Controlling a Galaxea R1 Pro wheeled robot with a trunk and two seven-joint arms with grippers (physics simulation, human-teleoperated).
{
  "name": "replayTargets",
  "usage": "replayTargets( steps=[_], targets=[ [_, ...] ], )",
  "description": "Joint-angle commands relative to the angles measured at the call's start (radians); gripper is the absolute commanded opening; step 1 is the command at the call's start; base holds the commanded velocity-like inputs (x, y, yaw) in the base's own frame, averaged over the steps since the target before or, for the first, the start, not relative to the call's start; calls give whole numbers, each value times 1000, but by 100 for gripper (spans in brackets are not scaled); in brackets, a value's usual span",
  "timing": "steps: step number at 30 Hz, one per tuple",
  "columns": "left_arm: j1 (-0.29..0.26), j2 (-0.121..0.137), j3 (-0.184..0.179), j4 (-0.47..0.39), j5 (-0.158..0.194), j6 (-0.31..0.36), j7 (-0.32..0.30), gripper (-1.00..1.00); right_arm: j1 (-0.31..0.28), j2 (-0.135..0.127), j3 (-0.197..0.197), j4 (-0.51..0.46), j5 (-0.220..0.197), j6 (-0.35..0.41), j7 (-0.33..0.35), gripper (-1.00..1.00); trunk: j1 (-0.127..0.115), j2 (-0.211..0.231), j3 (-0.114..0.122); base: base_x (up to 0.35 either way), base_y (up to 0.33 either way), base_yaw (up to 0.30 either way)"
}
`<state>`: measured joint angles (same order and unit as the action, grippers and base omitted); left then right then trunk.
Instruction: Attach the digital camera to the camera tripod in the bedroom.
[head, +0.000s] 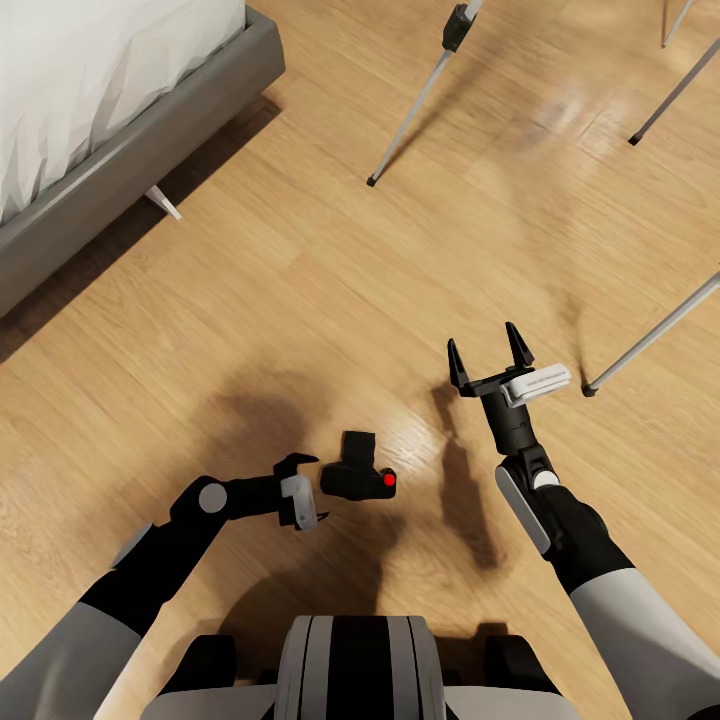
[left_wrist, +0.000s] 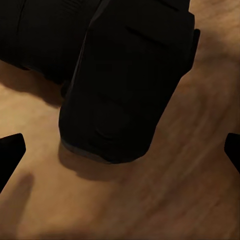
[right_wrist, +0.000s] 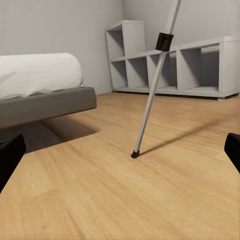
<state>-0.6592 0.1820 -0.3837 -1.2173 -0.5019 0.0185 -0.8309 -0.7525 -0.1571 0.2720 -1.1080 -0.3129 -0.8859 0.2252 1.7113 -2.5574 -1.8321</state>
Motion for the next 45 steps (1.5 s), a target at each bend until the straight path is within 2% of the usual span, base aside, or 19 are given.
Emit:
replayTargets(
  steps=[1, 18, 27, 45],
  targets=[
    [0, 1, -1, -1, -4, 2, -2, 100, -1, -1, 3, 0, -11, -2, 6, 100, 0, 0, 0, 0, 0, 0],
    [0, 2, 7, -2, -4, 3, 2, 100, -1, -1, 3, 0, -11, -2, 6, 100, 0, 0, 0, 0, 0, 0],
    [0, 3, 9, 0, -4, 3, 57, 100, -1, -1, 3, 0, -11, -2, 6, 100, 0, 0, 0, 0, 0, 0],
    [-5, -2, 9, 24, -4, 4, 77, 100, -1, -1, 3, 0, -11, -2, 6, 100, 0, 0, 0, 0, 0, 0]
  ],
)
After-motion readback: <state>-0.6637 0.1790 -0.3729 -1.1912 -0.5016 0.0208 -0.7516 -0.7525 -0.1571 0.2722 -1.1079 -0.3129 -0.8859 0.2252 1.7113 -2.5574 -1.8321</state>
